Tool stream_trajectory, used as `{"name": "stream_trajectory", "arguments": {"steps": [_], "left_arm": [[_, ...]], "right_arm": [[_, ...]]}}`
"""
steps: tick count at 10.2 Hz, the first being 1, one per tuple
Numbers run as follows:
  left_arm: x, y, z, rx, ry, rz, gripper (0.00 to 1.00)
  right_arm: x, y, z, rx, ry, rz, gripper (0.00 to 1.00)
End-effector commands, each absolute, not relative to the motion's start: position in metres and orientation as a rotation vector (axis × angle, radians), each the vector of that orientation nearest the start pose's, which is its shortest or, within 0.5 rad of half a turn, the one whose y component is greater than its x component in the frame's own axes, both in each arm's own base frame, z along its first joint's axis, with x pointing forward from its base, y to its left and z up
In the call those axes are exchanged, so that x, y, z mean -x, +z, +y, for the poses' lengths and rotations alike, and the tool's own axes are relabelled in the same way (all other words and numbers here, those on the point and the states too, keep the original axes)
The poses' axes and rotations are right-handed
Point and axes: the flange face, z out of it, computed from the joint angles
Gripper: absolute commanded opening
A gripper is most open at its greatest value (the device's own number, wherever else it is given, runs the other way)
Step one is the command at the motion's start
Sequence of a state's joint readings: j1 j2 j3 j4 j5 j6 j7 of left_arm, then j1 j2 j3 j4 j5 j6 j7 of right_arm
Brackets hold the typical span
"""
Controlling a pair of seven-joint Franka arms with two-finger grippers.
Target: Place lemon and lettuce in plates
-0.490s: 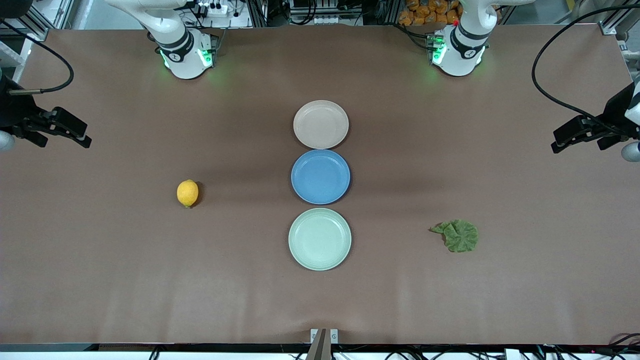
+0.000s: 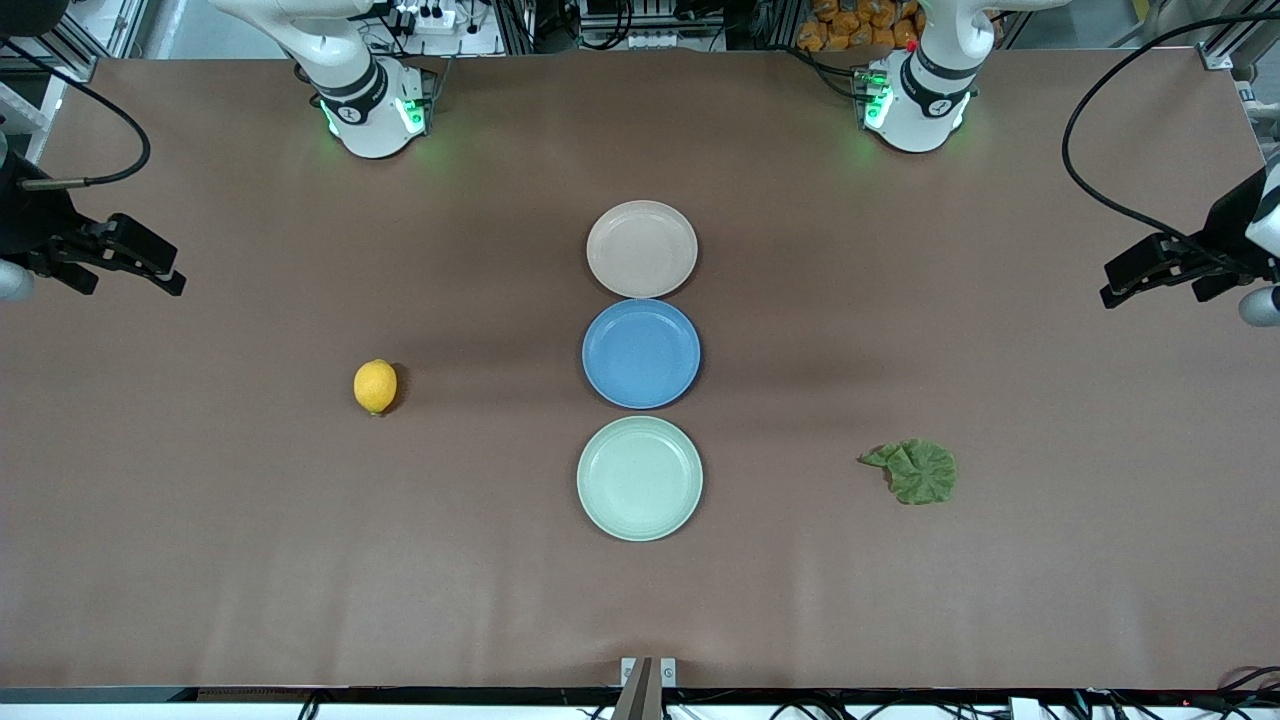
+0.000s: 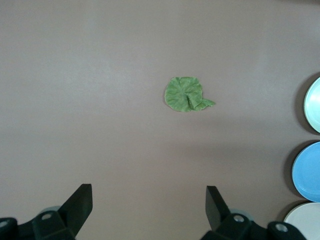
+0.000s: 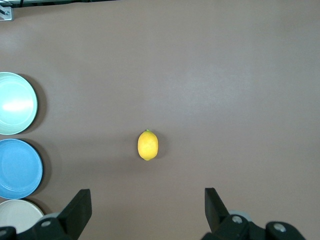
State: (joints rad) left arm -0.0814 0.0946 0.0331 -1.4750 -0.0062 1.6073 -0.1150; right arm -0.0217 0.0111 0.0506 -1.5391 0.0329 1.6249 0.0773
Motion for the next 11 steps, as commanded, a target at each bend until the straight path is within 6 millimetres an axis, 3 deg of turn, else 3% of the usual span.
{"name": "stream_trajectory", "arguments": {"steps": [1,3,4,5,6,7,11], "left_arm": [[-0.616,0.567,-0.041,3.169,0.013,-0.075,1.00],[-0.650,0.494,-0.048,3.159,0.063,-0.064,1.00],[-0.661,0.465,-0.051,3.149,0.088,-0.056,1.00],[-0.668,0.434,-0.068,3.135,0.127,-0.012,1.00],[-0.675,0.405,-0.075,3.126,0.152,0.003,1.00],[-0.681,0.378,-0.077,3.123,0.168,0.003,1.00],[-0.697,0.290,-0.075,3.133,0.171,-0.013,1.00]], "right_arm": [[-0.566,0.621,0.019,3.098,-0.068,0.074,1.00],[-0.590,0.561,0.019,3.094,0.005,0.080,1.00],[-0.604,0.531,0.019,3.092,0.050,0.081,1.00],[-0.617,0.499,0.024,3.090,0.075,0.071,1.00],[-0.627,0.458,0.037,3.086,0.105,0.058,1.00],[-0.630,0.426,0.055,3.088,0.101,0.023,1.00],[-0.633,0.313,0.059,3.079,0.262,0.013,1.00]]}}
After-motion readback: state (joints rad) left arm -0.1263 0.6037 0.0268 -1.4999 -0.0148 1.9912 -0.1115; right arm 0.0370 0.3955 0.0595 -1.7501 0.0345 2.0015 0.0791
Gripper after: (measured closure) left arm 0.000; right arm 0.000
